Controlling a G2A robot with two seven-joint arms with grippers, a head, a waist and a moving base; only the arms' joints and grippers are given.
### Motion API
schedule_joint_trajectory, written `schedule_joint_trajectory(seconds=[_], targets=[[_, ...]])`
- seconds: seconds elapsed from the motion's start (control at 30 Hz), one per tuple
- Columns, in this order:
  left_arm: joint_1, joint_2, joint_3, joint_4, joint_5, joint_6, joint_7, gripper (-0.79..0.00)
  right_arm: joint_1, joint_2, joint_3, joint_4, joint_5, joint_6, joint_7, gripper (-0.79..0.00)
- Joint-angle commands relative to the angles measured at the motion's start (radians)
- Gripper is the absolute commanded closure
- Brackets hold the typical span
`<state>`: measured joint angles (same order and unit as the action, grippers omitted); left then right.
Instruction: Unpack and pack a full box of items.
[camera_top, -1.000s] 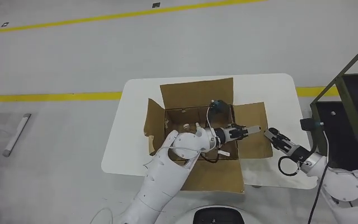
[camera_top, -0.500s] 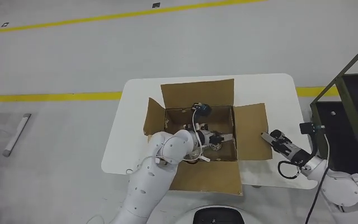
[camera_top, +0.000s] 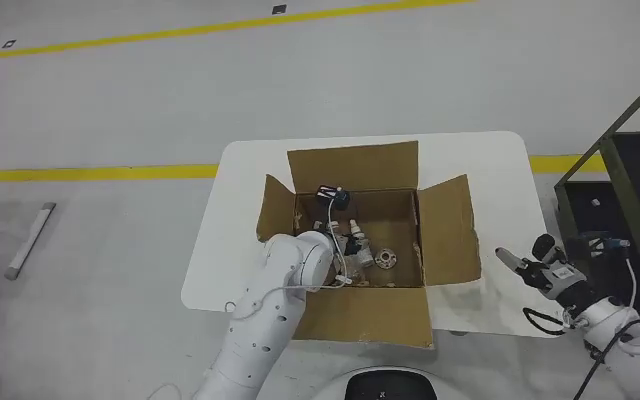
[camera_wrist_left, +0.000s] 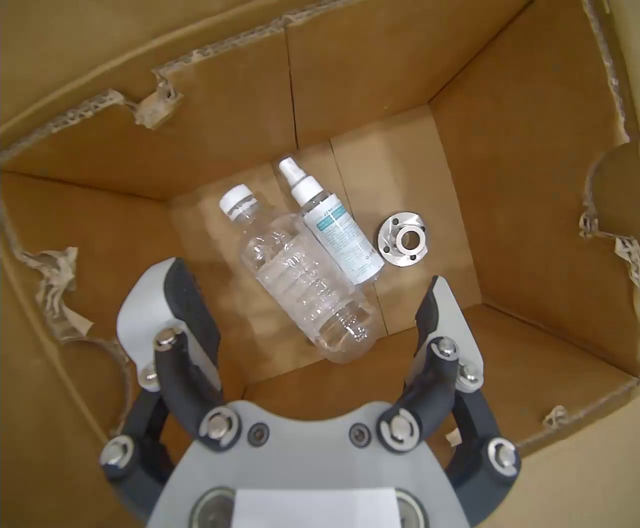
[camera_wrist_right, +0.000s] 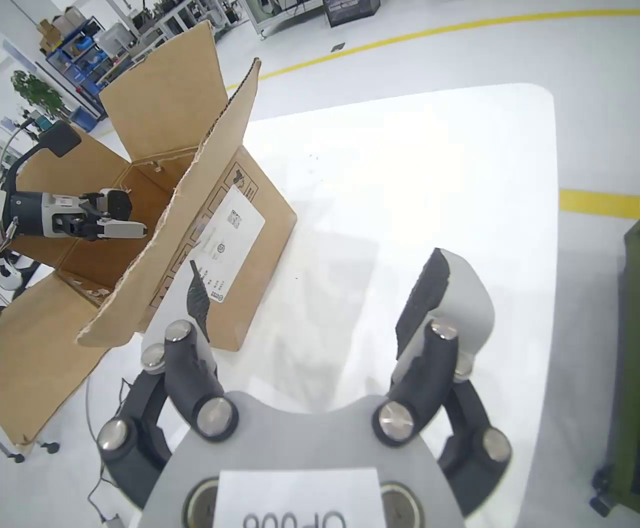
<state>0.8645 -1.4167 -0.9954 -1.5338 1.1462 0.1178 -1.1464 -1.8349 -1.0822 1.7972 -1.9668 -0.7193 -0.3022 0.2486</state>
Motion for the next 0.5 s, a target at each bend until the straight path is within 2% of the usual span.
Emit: schedule_joint_trajectory(seconds=[0.0,0.23,0.43,0.47], targets=[[0.000,0.000,0.000,-0.001,-0.001,-0.001,0.000,-0.785,-0.018,-0.001,0.007,-0.017,-0.026,-0.010,-0.025,0.000],[0.000,0.000,0.000,-0.001,-0.001,-0.001,0.000,-0.785,-0.093,-0.004,0.043,-0.099,-0.149,-0.027,-0.118,0.000],[0.024,-0.001,0.024,0.020,0.034,-0.003,0.038,-0.785,-0.122,-0.008,0.049,-0.097,-0.140,-0.045,-0.131,0.000],[0.021,-0.004,0.029,0.028,0.039,0.012,0.041,-0.785,-0.120,-0.009,0.046,-0.091,-0.121,-0.049,-0.123,-0.031]])
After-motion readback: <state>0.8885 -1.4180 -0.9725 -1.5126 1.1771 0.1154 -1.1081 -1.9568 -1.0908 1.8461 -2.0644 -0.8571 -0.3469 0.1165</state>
